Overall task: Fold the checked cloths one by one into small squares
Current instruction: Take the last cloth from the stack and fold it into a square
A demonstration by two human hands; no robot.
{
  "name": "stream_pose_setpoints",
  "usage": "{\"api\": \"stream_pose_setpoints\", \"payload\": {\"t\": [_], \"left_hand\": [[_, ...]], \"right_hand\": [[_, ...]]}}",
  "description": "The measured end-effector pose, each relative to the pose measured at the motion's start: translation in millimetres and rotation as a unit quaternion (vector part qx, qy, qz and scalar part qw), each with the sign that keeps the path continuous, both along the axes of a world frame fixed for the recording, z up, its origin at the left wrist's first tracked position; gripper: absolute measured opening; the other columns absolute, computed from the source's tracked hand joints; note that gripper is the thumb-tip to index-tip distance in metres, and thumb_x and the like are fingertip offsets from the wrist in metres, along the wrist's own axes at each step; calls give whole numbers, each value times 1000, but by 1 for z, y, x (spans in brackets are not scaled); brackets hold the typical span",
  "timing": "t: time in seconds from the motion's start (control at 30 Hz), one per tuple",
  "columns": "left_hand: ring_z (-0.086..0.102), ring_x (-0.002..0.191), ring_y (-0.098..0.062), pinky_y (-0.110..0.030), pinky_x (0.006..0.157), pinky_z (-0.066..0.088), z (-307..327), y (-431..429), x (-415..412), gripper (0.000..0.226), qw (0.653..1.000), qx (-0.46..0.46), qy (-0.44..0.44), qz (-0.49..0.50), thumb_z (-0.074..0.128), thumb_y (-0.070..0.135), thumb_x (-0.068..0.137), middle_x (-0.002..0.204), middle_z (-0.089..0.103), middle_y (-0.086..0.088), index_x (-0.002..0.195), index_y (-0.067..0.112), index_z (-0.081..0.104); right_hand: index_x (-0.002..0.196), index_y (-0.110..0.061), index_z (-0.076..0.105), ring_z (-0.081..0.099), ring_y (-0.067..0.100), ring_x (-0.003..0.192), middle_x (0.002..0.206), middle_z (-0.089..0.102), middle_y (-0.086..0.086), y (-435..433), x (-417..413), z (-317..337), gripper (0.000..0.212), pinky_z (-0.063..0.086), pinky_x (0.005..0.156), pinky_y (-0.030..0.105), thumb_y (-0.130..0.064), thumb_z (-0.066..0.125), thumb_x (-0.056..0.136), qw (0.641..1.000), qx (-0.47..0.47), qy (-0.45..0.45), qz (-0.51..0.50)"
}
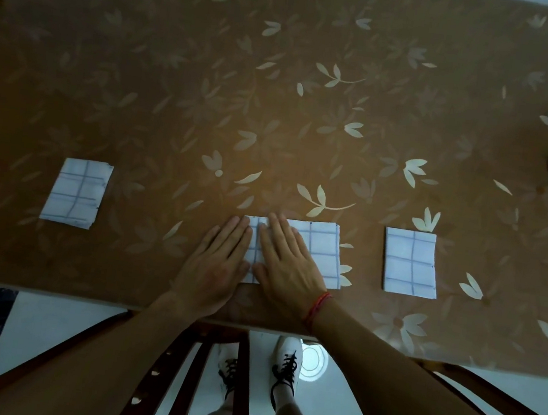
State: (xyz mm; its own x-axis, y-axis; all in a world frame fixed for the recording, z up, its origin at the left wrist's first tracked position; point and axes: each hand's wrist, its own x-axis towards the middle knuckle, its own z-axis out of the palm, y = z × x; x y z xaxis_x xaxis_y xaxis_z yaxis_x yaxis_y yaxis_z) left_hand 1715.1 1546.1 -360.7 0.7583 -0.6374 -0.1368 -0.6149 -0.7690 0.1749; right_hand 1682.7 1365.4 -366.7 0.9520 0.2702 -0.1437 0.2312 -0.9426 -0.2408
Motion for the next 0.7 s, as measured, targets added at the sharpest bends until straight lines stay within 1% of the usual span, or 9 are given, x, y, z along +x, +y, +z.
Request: {"api": "stream_pose_setpoints", "payload": {"t": [0.07,0.13,0.2,0.3,0.37,0.47,0.6,0.7], "left_hand": [[17,146,-26,-45,116,24,-2,1,1,62,1000,5,-2,-6,5,38,104,156,23,-16,148,0,27],[14,147,-26,-45,117,23,-4,1,2,63,1000,7,-6,-10,3,40,104,157,21,-16,149,0,25],[12,147,-26,-46,117,22,-5,2,3,62,1000,7,-9,-14,5,39,104,158,19,-16,149,0,24],[10,148,-25,-47,116,23,-5,4,6,60,999,9,-19,-26,9,37,104,158,17,-16,149,0,22],[9,148,-25,-47,116,22,-5,4,8,60,999,8,-19,-33,10,37,104,159,16,-16,149,-1,21],[8,148,-25,-47,117,22,-7,5,9,60,999,9,-16,-36,13,37,104,159,14,-15,150,0,20],[8,148,-25,-46,117,21,-6,5,10,60,999,10,-14,-38,16,38,103,159,14,-16,150,0,21],[9,148,-25,-45,117,21,-4,4,10,61,999,12,-15,-35,17,38,103,159,15,-16,149,0,22]], "right_hand": [[151,-1,23,13,33,149,159,17,21,2,1,-3,67,22,119,48,-46,28,102,1000,-8,-6,4],[151,-2,25,14,33,149,159,16,21,4,0,-5,67,21,120,48,-47,31,102,1000,-12,-11,-5],[152,-3,23,13,33,149,160,15,21,5,-1,-5,69,18,120,47,-49,33,101,1000,-11,-13,-18],[152,-2,24,13,32,149,160,16,20,4,1,-3,71,19,120,48,-50,35,100,1000,-14,-14,-17],[151,-2,25,14,32,149,160,17,20,2,3,-4,73,19,120,48,-52,33,99,1000,-15,-11,-18],[151,-2,27,16,32,149,159,18,21,-1,3,-7,77,16,121,46,-57,29,97,999,-17,-9,-26],[153,-5,23,10,30,150,161,14,19,-6,1,-9,80,10,122,44,-62,27,97,999,-28,-9,-20],[154,-6,18,6,29,150,161,11,18,-19,-1,-5,81,10,122,45,-63,26,96,999,-33,3,-28]]}}
